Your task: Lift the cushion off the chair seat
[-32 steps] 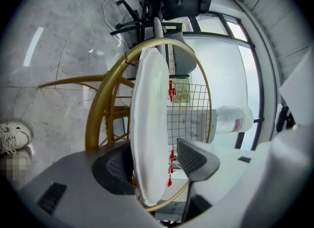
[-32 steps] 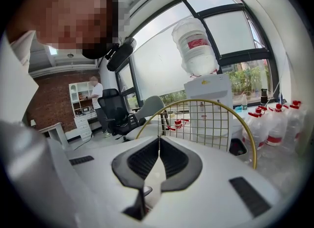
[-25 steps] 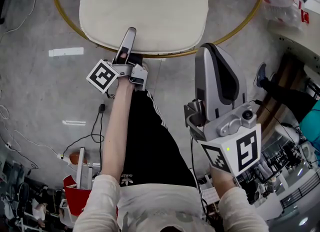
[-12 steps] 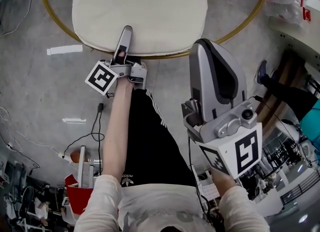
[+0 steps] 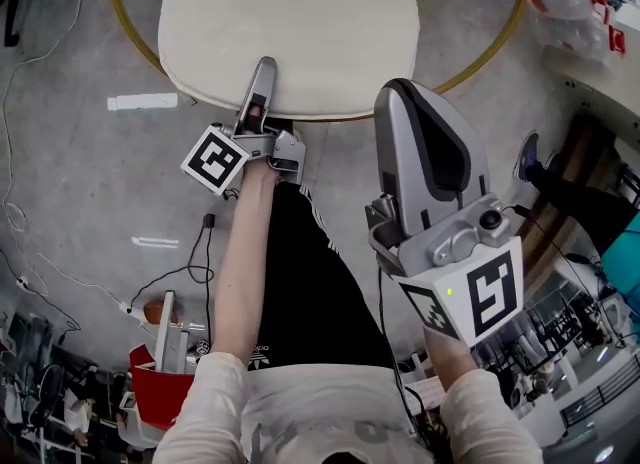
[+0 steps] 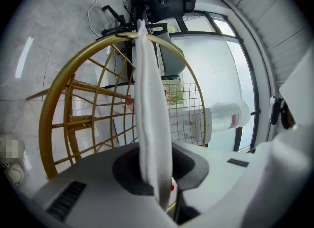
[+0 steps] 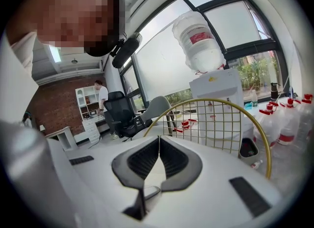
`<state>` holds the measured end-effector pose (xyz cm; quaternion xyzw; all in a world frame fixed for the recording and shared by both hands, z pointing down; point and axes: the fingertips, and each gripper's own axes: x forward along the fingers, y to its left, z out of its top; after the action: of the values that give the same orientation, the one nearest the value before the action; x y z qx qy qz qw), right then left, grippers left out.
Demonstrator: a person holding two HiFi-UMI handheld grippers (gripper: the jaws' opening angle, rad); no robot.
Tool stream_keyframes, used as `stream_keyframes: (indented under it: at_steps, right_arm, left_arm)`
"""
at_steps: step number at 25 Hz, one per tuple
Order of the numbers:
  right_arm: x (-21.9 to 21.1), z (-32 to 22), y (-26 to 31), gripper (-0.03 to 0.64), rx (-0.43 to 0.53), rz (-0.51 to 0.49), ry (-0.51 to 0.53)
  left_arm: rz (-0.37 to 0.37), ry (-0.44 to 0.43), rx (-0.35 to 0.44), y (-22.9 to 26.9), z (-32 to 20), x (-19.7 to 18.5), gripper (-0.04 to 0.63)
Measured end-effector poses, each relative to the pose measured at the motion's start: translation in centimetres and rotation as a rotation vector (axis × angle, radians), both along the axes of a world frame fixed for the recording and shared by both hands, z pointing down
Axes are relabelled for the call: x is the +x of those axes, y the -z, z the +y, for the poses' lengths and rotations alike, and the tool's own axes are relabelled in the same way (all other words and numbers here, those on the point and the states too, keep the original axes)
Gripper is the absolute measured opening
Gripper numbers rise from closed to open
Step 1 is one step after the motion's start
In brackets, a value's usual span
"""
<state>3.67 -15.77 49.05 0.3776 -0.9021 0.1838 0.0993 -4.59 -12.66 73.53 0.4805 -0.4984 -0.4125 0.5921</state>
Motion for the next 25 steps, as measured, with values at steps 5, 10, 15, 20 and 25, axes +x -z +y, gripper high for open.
stream_keyframes:
  at_steps: [5,10,15,20,25]
  right_arm:
    - [-0.9,0.3,2.9,0.018,0.036,-0.011,0.028]
    - [-1.4,0.8,8.8,0.018,0.107,-0.018,0.037]
    - [-2.3,-0.2,16.8,0.018,0.218,-0.081,-0.005]
    - [-1.4,1.4,27.1,0.018,0.295,-0.137,-0.054]
    - [0.1,2.2,37.5,0.018,0.480,-0.204,-0.133]
  left_arm:
    - [-0.009,0.023,0.033,3.8,-0.5,-0.8,0.052]
    - [-0.023,0.048,0.081,10.0,-0.3,-2.1,0.052]
    - [-0.012,0.090,0.216,20.3,-3.1,-5.1,0.051]
    - [-0.070,0.074,0.321,33.6,-2.3,-5.5,0.051]
    - [-0.228,0.075,0.558,48.9,-3.3,-7.6,0.051]
